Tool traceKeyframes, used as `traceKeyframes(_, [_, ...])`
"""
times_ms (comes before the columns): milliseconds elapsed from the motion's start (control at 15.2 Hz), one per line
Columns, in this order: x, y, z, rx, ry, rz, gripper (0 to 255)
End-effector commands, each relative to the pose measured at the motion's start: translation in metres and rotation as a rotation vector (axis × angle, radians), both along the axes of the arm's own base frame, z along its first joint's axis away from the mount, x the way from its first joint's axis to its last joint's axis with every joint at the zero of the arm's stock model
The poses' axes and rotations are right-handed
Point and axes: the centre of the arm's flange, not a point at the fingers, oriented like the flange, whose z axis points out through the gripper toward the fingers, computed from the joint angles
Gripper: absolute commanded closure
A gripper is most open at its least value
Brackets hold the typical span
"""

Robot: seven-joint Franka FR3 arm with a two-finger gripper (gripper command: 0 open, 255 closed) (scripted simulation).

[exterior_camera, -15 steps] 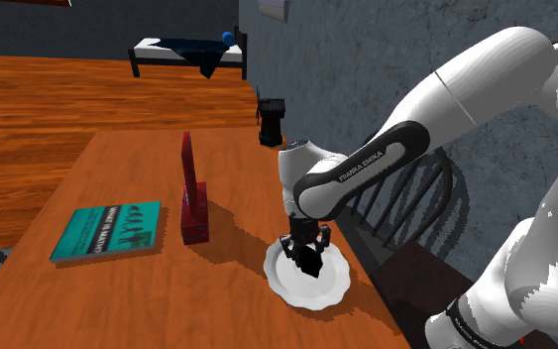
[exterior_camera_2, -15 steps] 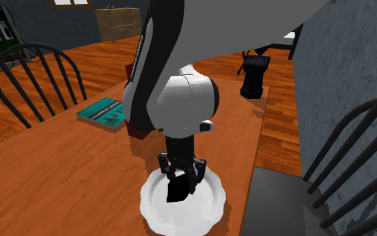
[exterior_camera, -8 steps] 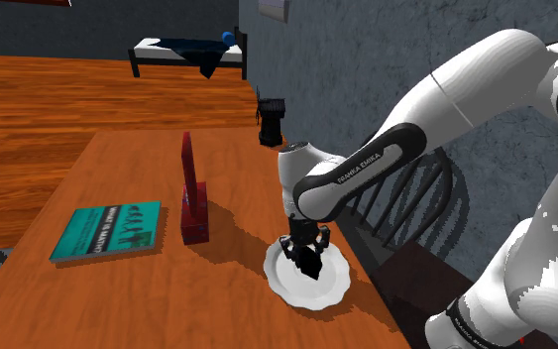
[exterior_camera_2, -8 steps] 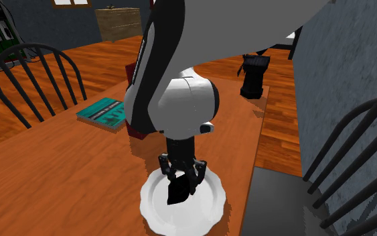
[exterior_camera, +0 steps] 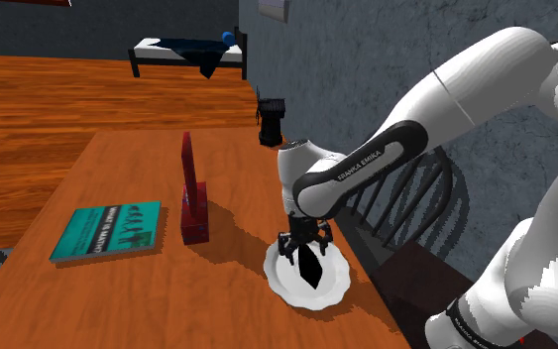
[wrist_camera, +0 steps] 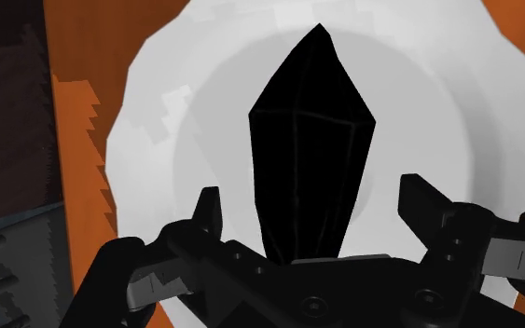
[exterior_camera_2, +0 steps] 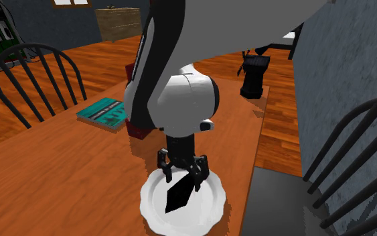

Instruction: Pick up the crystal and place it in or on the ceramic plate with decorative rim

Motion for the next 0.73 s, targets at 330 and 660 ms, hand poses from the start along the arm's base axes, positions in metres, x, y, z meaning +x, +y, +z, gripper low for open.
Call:
traceKeyframes(330, [0.013, 0.003, 0.041, 0.000, 0.000, 0.000, 0])
traceKeyframes(660, [0.013, 0.003, 0.041, 0.000, 0.000, 0.000, 0])
